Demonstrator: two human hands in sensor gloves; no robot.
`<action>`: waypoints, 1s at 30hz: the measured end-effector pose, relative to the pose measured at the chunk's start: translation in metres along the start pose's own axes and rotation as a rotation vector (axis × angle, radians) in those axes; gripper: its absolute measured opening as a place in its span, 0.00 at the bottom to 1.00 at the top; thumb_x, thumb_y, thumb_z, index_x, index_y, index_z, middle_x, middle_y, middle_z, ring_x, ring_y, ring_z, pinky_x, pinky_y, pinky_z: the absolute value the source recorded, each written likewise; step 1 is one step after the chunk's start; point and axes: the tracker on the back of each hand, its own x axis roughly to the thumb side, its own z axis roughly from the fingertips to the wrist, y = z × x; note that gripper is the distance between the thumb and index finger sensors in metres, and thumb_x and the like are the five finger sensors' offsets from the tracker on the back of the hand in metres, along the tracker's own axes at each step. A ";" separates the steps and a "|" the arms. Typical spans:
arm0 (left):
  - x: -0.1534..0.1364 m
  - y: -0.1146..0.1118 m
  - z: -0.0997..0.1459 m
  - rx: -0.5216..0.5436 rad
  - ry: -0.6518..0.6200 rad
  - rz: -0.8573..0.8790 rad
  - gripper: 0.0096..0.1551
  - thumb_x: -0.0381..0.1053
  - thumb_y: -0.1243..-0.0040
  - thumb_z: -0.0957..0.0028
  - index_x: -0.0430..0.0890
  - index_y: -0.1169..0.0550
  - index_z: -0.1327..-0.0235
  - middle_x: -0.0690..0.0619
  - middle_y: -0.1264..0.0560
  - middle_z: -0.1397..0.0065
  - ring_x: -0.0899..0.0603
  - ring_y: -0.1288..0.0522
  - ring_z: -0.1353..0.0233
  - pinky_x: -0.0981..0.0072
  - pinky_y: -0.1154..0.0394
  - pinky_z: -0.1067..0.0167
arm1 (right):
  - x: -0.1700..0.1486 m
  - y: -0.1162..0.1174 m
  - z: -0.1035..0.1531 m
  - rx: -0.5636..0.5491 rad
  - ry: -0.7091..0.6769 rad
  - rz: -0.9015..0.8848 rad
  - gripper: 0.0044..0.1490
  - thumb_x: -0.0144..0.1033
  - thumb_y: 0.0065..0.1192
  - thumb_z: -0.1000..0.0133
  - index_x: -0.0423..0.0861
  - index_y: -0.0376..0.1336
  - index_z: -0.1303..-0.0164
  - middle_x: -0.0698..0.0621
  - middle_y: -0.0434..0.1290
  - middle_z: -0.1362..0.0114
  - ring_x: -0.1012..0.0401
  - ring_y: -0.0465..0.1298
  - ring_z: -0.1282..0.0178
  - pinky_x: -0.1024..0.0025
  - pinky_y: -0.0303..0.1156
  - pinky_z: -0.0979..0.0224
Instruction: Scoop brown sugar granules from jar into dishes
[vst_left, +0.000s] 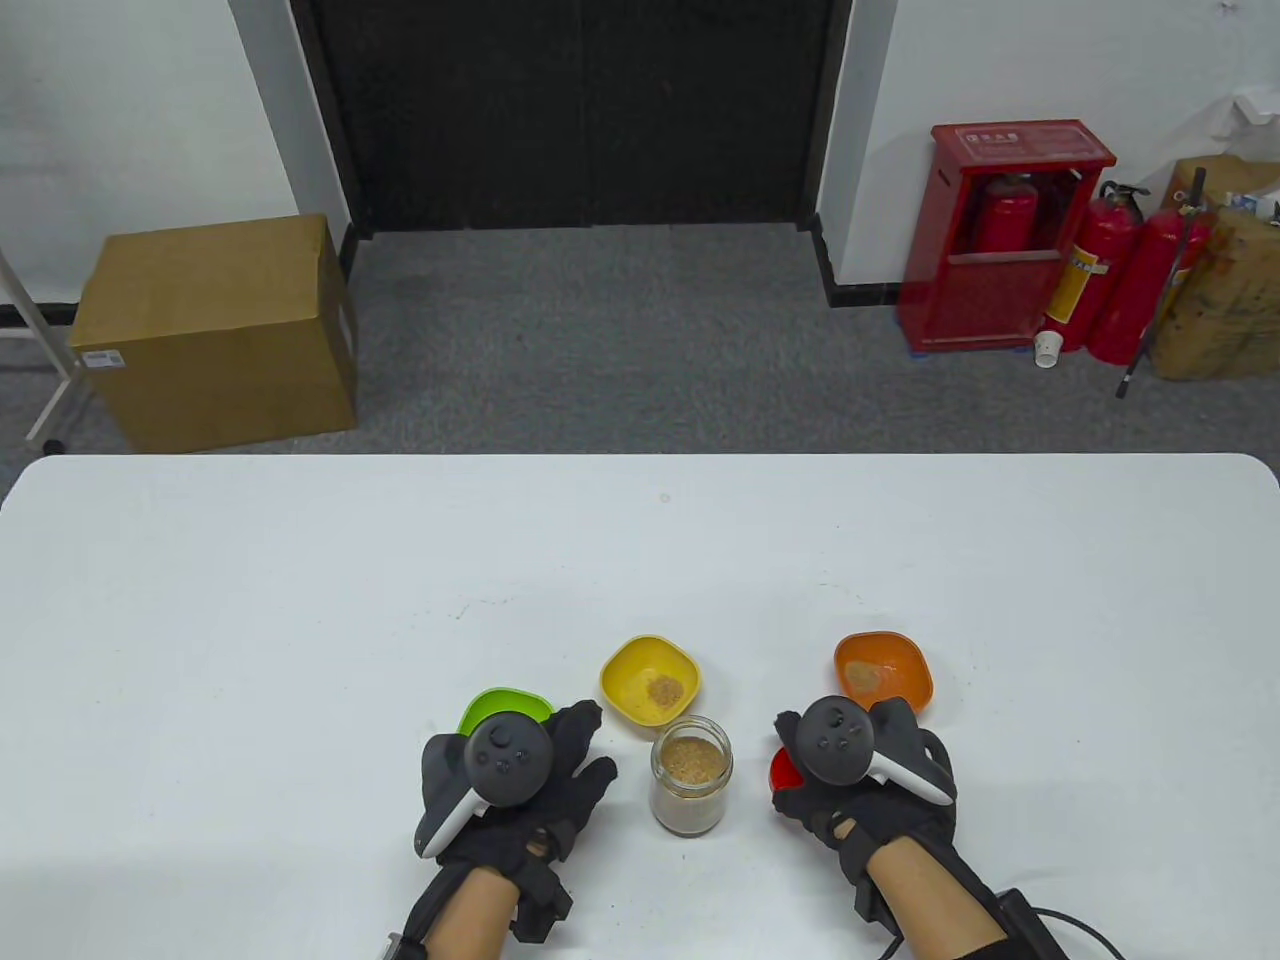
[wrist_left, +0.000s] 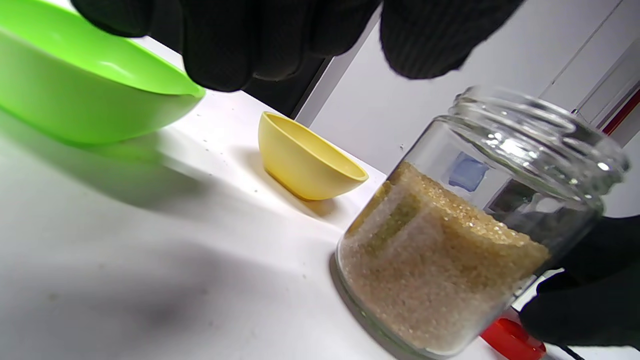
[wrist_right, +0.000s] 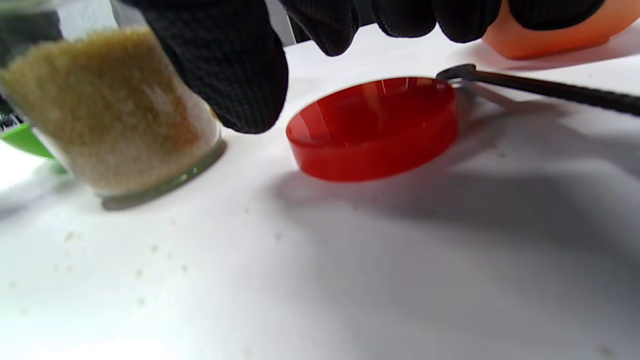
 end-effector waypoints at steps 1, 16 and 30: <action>0.000 0.000 0.000 -0.002 0.000 0.002 0.39 0.61 0.36 0.44 0.49 0.33 0.21 0.47 0.29 0.19 0.36 0.24 0.24 0.28 0.34 0.29 | 0.001 0.003 -0.001 0.008 -0.002 -0.001 0.52 0.42 0.76 0.44 0.37 0.52 0.16 0.24 0.51 0.14 0.27 0.55 0.25 0.23 0.58 0.35; 0.003 -0.004 -0.001 -0.024 -0.013 -0.010 0.40 0.61 0.36 0.44 0.49 0.33 0.21 0.47 0.30 0.18 0.36 0.24 0.23 0.28 0.34 0.29 | 0.007 0.015 -0.007 0.083 0.018 0.032 0.54 0.40 0.76 0.44 0.35 0.49 0.16 0.19 0.47 0.16 0.25 0.56 0.28 0.23 0.59 0.37; 0.005 -0.007 -0.001 -0.040 -0.024 -0.003 0.40 0.61 0.35 0.44 0.48 0.33 0.21 0.46 0.30 0.18 0.36 0.25 0.24 0.29 0.34 0.29 | 0.008 0.016 -0.012 0.059 0.009 0.022 0.54 0.38 0.77 0.45 0.33 0.49 0.17 0.21 0.54 0.18 0.26 0.57 0.28 0.23 0.58 0.36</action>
